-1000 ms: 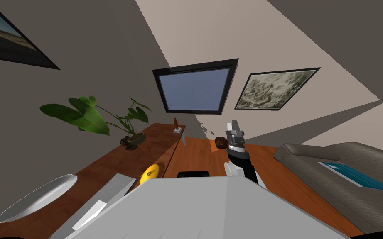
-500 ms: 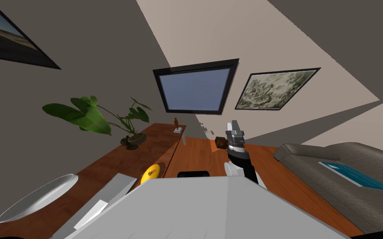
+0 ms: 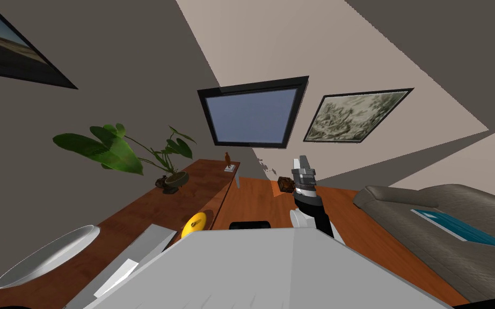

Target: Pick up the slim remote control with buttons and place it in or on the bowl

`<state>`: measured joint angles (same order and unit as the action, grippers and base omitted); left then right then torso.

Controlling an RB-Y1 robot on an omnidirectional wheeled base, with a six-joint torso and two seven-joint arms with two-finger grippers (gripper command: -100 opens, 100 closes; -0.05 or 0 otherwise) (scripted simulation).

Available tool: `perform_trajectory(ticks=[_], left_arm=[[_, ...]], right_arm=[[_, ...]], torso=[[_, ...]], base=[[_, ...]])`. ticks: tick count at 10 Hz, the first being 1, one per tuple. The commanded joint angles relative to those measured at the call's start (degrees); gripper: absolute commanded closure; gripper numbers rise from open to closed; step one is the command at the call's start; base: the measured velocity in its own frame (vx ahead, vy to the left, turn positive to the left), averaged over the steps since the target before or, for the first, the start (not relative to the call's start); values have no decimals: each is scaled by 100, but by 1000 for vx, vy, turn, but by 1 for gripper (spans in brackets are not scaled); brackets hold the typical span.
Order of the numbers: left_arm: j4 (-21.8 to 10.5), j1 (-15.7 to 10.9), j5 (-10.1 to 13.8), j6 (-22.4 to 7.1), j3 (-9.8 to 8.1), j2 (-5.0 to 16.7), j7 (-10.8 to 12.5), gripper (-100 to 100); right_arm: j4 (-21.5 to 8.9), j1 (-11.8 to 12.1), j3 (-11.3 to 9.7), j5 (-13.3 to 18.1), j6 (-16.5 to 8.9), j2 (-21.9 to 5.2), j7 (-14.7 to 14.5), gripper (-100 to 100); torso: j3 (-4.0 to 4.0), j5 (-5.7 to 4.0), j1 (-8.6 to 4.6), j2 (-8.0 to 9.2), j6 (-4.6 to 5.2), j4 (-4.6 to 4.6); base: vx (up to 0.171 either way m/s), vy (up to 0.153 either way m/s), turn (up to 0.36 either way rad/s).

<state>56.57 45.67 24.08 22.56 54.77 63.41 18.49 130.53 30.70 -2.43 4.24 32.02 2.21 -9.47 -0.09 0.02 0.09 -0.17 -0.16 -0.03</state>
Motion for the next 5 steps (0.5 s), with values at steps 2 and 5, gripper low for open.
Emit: perform_trajectory(ticks=[2, 5], left_arm=[[8, 31, 31, 78, 43, 95, 33, 100], [-145, 248, 129, 119, 25, 451, 57, 100]], right_arm=[[0, 0, 0, 0, 0, 0, 0, 0], [0, 0, -1, 0, 0, 1, 0, 0]], torso=[[-2, -2, -7, -2, -2, -1], [-8, -12, -23, -13, 4, -5]], base=[[6, -25, 2], [39, -84, -25]])
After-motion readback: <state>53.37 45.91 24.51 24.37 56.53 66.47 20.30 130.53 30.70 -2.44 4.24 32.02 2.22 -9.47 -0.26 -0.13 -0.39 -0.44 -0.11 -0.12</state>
